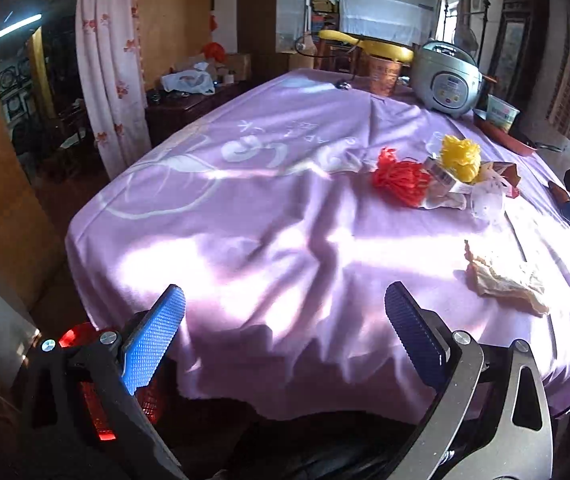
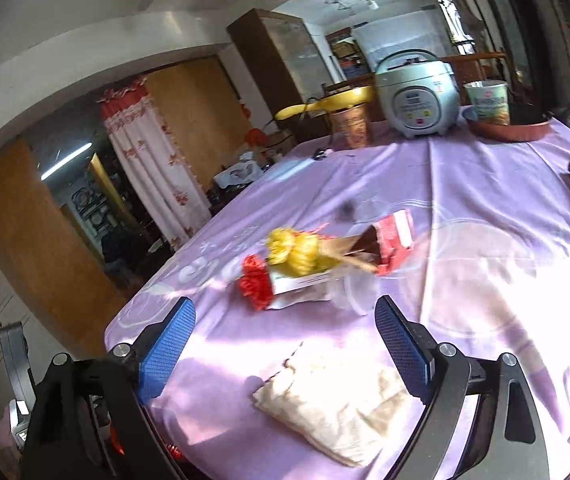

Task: Collect trash
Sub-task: 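Return both tools to the table above the remaining trash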

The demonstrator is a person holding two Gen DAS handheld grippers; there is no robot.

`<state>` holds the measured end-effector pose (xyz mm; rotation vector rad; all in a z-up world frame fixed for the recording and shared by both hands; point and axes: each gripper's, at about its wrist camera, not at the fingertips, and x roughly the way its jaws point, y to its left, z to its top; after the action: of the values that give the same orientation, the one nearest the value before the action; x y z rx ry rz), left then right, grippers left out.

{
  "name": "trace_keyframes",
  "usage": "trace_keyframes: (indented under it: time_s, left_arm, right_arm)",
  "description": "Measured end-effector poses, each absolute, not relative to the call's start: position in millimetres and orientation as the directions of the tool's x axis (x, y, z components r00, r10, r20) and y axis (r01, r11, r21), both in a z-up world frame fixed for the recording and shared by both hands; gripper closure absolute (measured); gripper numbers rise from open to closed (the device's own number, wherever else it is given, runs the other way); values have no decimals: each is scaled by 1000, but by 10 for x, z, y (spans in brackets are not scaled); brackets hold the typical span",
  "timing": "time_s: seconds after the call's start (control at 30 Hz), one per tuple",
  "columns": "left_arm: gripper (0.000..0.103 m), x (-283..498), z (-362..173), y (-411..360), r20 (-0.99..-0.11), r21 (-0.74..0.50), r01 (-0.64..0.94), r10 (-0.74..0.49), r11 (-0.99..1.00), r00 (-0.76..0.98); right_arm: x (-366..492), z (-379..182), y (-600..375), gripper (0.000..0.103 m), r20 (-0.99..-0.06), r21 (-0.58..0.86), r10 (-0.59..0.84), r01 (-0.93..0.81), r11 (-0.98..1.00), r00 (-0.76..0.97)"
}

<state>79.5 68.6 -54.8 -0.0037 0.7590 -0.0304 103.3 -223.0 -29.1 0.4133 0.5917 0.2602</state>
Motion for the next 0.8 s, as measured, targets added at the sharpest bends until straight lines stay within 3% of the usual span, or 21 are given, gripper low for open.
trace_keyframes:
  time_s: [0.43, 0.7, 0.8]
  left_arm:
    - [7, 1179, -539, 192, -706, 46, 121, -53, 992, 707]
    - [7, 1287, -509, 74, -705, 59, 137, -56, 989, 707]
    - [7, 1322, -498, 55, -706, 57, 141, -60, 988, 706]
  right_arm:
    - [1902, -524, -2484, 13, -606, 482, 362, -35, 875, 708]
    - [2237, -683, -2405, 14, -677, 398, 283, 14, 917, 680]
    - [2206, -778, -2641, 31, -681, 433, 268, 79, 898, 682]
